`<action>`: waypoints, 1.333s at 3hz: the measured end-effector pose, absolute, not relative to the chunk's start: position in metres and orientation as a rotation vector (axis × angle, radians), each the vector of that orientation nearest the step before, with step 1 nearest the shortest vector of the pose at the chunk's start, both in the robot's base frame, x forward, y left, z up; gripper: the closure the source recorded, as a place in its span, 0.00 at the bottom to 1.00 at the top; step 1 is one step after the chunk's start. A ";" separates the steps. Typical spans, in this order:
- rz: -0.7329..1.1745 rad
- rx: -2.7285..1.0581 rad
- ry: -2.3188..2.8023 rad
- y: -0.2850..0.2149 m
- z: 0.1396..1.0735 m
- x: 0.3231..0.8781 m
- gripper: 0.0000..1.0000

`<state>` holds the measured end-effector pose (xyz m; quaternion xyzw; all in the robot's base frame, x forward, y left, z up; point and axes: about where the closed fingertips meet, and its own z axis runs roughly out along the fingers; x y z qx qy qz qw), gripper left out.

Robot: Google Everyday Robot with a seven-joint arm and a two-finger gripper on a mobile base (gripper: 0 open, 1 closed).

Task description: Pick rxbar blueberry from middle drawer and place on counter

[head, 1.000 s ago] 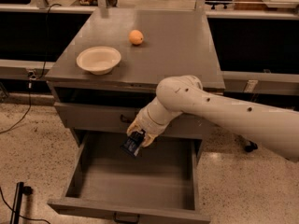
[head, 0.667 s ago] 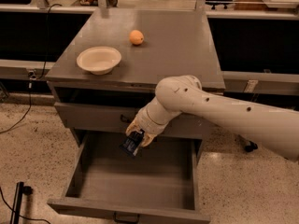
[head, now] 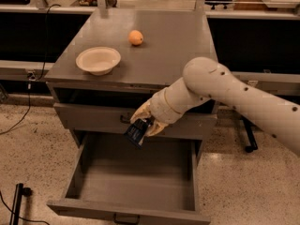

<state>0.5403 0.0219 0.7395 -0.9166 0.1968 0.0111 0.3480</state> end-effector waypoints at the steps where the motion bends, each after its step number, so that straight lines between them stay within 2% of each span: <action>1: 0.036 -2.343 0.448 0.006 0.794 0.546 1.00; 3: 0.022 -2.530 0.441 -0.016 0.864 0.600 1.00; 4: -0.081 -2.641 0.585 -0.032 0.881 0.655 1.00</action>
Offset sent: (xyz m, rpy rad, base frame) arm 0.0791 -0.0406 0.1879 -0.0974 -0.0343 0.1277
